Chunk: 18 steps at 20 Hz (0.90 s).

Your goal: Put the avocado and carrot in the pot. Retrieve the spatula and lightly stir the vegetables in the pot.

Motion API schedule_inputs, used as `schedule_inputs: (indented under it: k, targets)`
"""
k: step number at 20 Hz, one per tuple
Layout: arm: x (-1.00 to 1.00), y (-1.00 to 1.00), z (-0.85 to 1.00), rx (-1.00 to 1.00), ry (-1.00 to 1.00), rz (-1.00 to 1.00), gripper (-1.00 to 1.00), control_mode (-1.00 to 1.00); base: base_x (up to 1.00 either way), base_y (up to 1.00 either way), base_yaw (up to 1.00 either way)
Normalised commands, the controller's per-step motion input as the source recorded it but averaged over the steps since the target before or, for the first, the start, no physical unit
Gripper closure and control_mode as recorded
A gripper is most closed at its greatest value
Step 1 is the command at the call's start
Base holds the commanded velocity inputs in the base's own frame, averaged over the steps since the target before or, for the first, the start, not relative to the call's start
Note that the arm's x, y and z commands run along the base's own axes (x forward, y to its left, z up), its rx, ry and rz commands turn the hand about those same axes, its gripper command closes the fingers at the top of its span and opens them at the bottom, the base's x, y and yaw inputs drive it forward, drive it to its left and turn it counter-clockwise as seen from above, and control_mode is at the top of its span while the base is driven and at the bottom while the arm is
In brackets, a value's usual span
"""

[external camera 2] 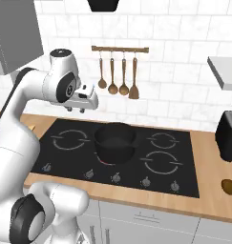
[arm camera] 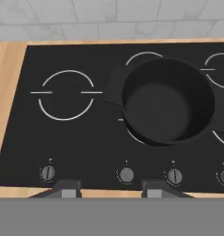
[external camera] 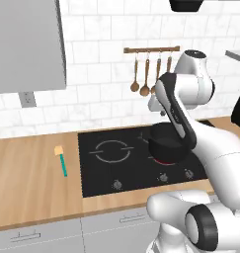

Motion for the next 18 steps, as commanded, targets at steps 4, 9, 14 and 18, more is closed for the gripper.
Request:
schedule_inputs:
  k: [4, 9, 14, 18]
  targets:
    - [0.0, 0.0, 0.0, 0.0, 0.0, 0.0, -1.0, 1.0, -0.01, -0.56, 0.0]
    - [0.0, 0.0, 0.0, 0.0, 0.0, 0.0, -1.0, 1.0, -0.01, -1.0, 0.0]
    - [0.0, 0.0, 0.0, 0.0, 0.0, 0.0, -1.0, 1.0, 0.0, -0.75, 0.0]
    - [0.0, -0.16, -0.05, 0.01, 0.01, 0.0, -1.0, -1.0, 0.0, -0.24, -0.01]
